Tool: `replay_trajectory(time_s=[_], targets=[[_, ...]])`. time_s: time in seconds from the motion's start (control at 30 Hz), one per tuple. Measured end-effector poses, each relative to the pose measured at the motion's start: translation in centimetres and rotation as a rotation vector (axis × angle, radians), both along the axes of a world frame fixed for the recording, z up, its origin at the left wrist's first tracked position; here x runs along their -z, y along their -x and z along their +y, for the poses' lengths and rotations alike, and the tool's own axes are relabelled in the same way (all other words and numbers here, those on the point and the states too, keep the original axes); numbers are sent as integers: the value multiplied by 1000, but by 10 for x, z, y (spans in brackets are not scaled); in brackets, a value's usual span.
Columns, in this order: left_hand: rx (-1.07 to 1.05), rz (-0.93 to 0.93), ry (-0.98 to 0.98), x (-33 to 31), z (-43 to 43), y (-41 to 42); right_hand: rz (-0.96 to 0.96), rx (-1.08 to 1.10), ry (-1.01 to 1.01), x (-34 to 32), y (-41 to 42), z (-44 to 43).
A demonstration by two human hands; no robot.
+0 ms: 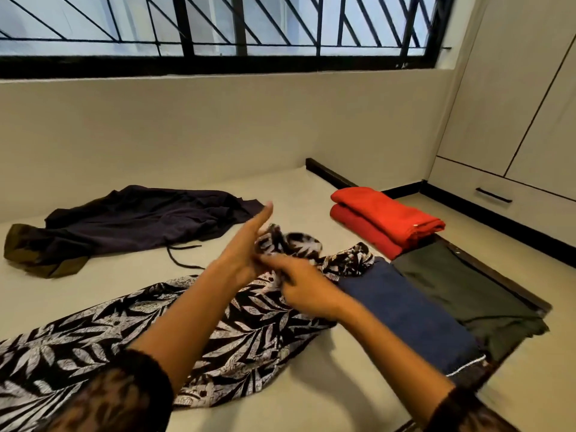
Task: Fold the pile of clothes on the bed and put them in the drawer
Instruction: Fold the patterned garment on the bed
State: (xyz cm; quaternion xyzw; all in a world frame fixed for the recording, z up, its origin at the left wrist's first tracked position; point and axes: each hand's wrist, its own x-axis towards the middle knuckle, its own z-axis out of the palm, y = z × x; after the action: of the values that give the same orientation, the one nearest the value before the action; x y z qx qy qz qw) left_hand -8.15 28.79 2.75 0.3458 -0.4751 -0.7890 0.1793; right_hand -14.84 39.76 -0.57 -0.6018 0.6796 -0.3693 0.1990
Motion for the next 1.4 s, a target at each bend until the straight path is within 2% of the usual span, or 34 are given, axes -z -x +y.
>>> replay_trajectory(time_s=[0.07,0.13,0.2,0.27,0.33,0.37,0.5,0.6,0.63,0.77,0.87,0.9,0.97,1.07,1.13,1.23,1.37,1.4], targets=[[-138,-132,16,16,-12,-3,45,-60,-19,10,-7,-1],[-248,-174,2,32,-21,-11,-86,60,35,11,2,3],[-305,-77,-68,35,-24,-18,-115,343,97,20,30,6],[-346,23,-77,31,-25,-20,51,700,79,35,70,11],[-329,69,-17,26,-24,-21,166,938,-50,49,105,20],[-306,64,20,23,-23,-21,189,983,-136,56,118,25],[-175,-50,193,21,-16,-24,316,825,-374,78,138,30],[-150,-114,259,27,-17,-25,387,763,-288,88,134,23],[-159,-139,274,25,-17,-27,336,786,-186,87,134,21],[-169,-166,329,15,-16,-37,-124,849,242,50,129,15],[-204,-126,306,6,-11,-44,-332,762,438,-5,130,24],[-213,-109,297,1,-8,-45,-319,709,452,-23,133,33],[-221,-77,288,-6,-3,-46,-140,668,401,-50,145,56],[-220,-41,303,-15,5,-46,126,798,295,-65,164,85],[-216,-30,320,-21,12,-45,171,893,219,-68,170,96],[-228,-7,333,-30,20,-43,105,908,134,-84,170,96],[-214,34,375,-39,26,-42,-180,992,363,-109,170,89],[-207,34,400,-40,27,-41,-196,1012,390,-107,169,87]])
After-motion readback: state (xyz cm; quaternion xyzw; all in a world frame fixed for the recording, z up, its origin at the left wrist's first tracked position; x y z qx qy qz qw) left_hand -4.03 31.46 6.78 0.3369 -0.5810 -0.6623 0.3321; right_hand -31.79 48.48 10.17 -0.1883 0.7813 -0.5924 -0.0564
